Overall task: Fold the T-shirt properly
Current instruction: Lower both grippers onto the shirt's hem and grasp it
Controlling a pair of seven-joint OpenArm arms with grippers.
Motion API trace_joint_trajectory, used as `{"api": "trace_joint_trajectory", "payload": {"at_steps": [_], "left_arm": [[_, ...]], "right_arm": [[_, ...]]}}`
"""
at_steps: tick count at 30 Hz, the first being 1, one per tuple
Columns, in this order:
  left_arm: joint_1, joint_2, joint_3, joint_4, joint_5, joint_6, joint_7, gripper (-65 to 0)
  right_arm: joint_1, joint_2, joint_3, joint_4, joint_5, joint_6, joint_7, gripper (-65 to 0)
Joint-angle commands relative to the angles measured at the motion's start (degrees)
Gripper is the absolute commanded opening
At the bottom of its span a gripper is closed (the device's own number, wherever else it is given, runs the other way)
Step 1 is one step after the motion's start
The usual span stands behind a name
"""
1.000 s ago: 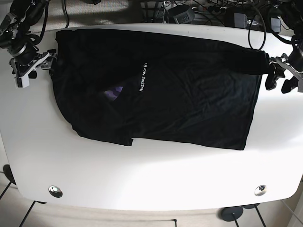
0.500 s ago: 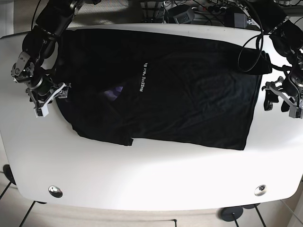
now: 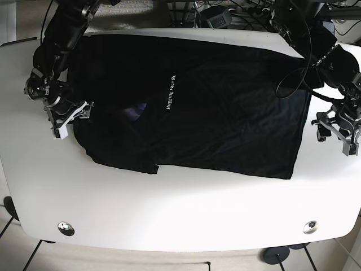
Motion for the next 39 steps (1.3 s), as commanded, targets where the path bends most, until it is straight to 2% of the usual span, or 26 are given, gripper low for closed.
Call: {"api": "trace_joint_trajectory", "payload": {"at_steps": [1,2,3,6,7,8,10,17,19,21,26,27,28,29,30,31,34,39], "left_arm": [[-3.4,-1.1,0.1,-3.9,-1.0,4.1,-4.2,-25.4],[-3.9,-1.1,0.6,-5.7,-1.0,5.4,-6.3,-25.3],[-4.0,-1.2,3.5,-9.0,-1.0,7.6,-9.7,-25.3],[-4.0,-3.3,11.3,-14.8,-1.1,12.9,-16.6,-25.3],[-4.1,-3.7,14.5,-18.2,-1.2,14.3,-19.7,-25.3],[-4.5,-3.8,15.9,-20.1,-1.1,14.3,-21.5,-25.3],[-6.5,-3.8,16.6,-24.4,-1.1,14.3,-23.1,-25.3],[-13.3,-5.8,16.8,-40.9,-1.3,14.1,-23.3,-25.3],[-14.0,-5.8,16.8,-43.3,-1.3,11.2,-23.1,-25.3],[-14.9,-5.6,16.8,-46.0,-1.2,5.6,-22.8,-25.4],[-15.6,-5.4,17.9,-50.0,-1.3,-0.3,-19.7,-26.0],[-15.5,-5.4,19.2,-50.0,-1.3,-0.8,-19.7,-27.9],[-15.4,-5.4,19.8,-50.0,-1.3,-0.7,-20.0,-34.3],[-15.3,-5.4,19.9,-50.0,-1.3,-0.7,-20.6,-49.7],[-15.3,-5.4,19.9,-50.0,-1.2,-0.7,-21.5,-60.7],[-15.2,-5.5,20.0,-50.0,-1.0,-0.7,-22.0,-65.0],[-15.2,-5.7,20.4,-48.4,-1.4,-1.3,-21.8,-65.0],[-9.8,-5.5,20.2,-28.1,-1.2,-1.3,-14.6,-65.0]], "right_arm": [[0.4,0.4,0.0,0.4,0.0,0.05,-0.4,-24.9],[0.5,0.4,0.0,0.4,0.0,0.05,-0.4,-29.5],[0.6,0.4,-0.2,0.4,0.0,-0.13,-0.4,-36.0],[0.8,0.5,-0.2,0.4,0.0,-0.21,-0.4,-49.8],[1.7,0.6,-0.2,0.4,-0.4,-0.21,-0.4,-58.2],[1.7,0.6,-0.2,0.4,-0.5,-0.3,-0.4,-62.9],[1.7,0.6,-0.2,0.4,-0.5,-0.3,-0.4,-62.6],[1.7,0.5,-0.2,0.4,-0.2,-0.3,-0.4,-63.1],[1.7,0.5,-0.1,0.4,-0.2,-0.3,-0.4,-63.1],[1.7,0.4,-0.2,0.5,-0.1,-0.3,-0.4,-63.1],[1.8,0.4,0.0,0.5,0.0,-0.3,-0.4,-63.1],[1.8,0.4,0.0,0.7,0.0,-0.3,-0.4,-63.1],[1.8,0.4,0.0,0.7,0.0,-0.3,-0.4,-63.1],[1.8,0.4,0.0,0.7,0.0,-0.3,-0.4,-63.1],[1.8,0.4,0.0,0.7,0.0,-0.21,-0.4,-63.1],[1.8,0.4,0.0,0.7,0.0,-0.04,-0.4,-63.1],[1.8,0.4,-0.2,1.2,0.0,0.14,-0.4,-63.1],[-1.6,-0.6,-0.2,11.5,0.0,0.14,-0.6,-63.3]]}}
